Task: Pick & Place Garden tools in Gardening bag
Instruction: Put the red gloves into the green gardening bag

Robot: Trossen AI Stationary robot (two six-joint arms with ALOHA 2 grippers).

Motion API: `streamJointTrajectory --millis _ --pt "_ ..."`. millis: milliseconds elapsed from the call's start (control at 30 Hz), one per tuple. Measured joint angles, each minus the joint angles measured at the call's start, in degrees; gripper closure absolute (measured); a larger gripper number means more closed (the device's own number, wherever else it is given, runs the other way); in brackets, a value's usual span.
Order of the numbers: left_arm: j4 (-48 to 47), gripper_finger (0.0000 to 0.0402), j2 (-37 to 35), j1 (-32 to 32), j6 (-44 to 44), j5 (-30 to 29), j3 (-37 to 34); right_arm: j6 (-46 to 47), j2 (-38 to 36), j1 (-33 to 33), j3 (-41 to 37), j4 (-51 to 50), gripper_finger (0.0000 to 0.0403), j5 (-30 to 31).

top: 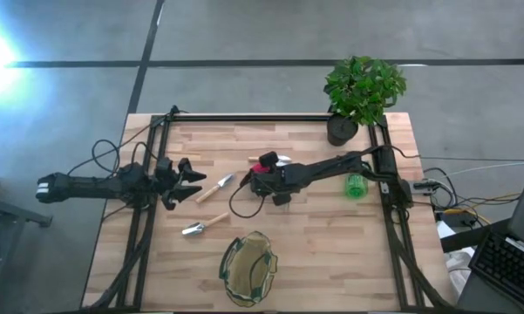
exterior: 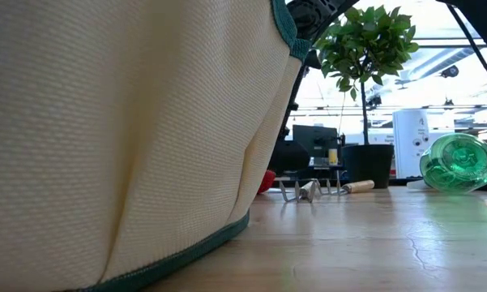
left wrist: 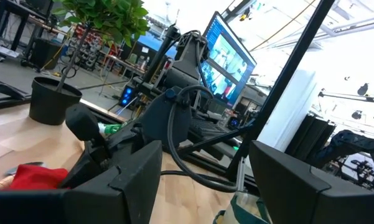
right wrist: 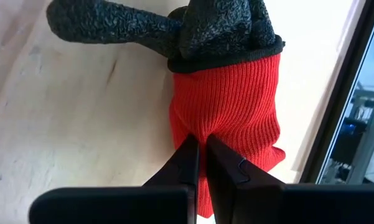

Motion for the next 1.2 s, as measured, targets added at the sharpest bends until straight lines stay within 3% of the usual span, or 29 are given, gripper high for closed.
streamJointTrajectory --millis 233,433,567,667,933,1100,1200 --pt "0.0 0.0156 0.0 -0.01 -0.08 -0.01 0.0 4.37 -1.78 0.11 -0.06 -0.24 0.0395 -0.27" --pt "-0.02 0.0156 0.0 0.01 -0.09 -0.03 0.0 8.03 -9.34 1.23 -1.64 0.55 0.0395 -0.44" --pt "-0.29 0.0156 -0.01 0.01 -0.09 -0.06 0.0 8.68 -17.71 2.77 -5.35 5.03 0.0395 -0.98" --pt "-0.93 0.0156 0.02 0.01 -0.09 -0.07 0.0 8.94 -25.64 4.17 -9.93 10.58 0.0395 -4.58" --pt "-1.25 0.0156 0.09 -0.01 -0.09 -0.06 0.0 9.38 -47.4 10.02 -26.76 29.22 0.0395 -10.59" --pt "-1.25 0.0156 0.09 0.01 -0.09 -0.07 0.0 9.72 -57.26 15.6 -38.28 38.78 0.0395 -13.6" --pt "-1.25 0.0156 0.09 0.01 -0.09 -0.07 0.0 6.69 -61.83 18.17 -40.21 41.33 0.0395 -13.78"
